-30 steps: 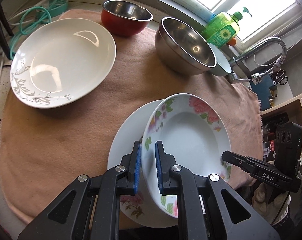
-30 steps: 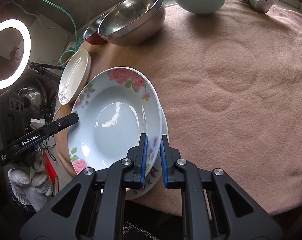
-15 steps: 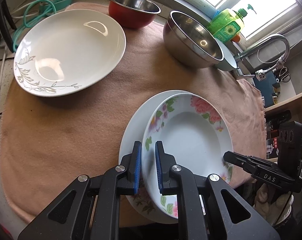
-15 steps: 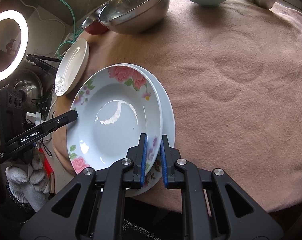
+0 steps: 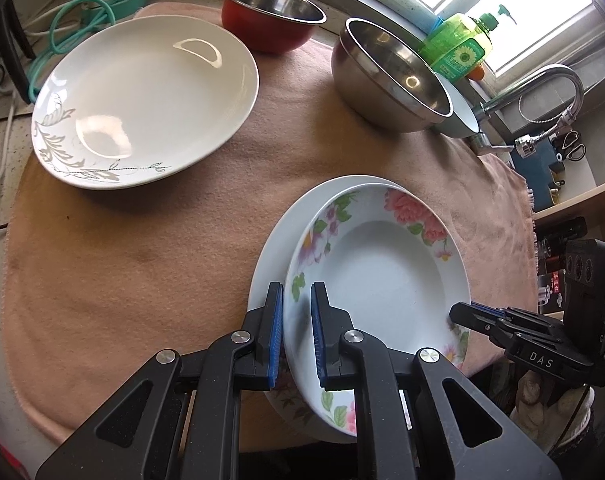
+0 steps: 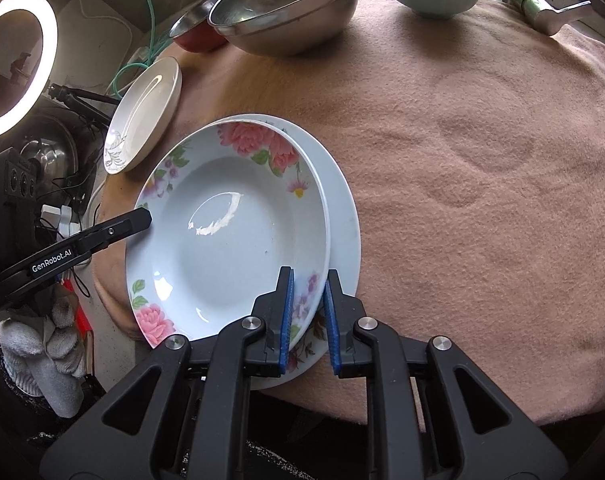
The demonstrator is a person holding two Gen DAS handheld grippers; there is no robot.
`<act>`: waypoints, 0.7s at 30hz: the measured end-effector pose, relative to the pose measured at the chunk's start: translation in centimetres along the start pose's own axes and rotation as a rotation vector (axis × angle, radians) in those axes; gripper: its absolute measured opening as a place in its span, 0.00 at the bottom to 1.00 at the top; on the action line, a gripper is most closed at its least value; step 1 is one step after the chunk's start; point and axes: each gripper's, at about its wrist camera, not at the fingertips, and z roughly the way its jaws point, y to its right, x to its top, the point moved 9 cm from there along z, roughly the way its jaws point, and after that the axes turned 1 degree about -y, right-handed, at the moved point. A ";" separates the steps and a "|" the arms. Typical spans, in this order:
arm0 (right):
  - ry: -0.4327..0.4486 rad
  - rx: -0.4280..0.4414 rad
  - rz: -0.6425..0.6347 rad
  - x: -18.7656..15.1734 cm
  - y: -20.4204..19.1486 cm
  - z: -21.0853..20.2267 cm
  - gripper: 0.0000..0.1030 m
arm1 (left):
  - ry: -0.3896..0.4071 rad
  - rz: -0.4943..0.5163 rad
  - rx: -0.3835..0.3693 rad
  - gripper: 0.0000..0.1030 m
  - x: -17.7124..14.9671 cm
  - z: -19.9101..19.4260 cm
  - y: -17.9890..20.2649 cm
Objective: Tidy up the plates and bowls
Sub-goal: 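Open the right tool and release the rose-patterned plate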
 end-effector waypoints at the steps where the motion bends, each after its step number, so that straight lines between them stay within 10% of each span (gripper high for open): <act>1: -0.002 -0.003 -0.001 0.0 0.0 0.0 0.16 | -0.001 0.003 0.003 0.11 0.0 0.0 0.0; 21: -0.029 -0.077 -0.081 -0.2 -1.1 0.3 0.29 | 0.001 0.005 0.011 0.11 -0.1 -0.2 -0.3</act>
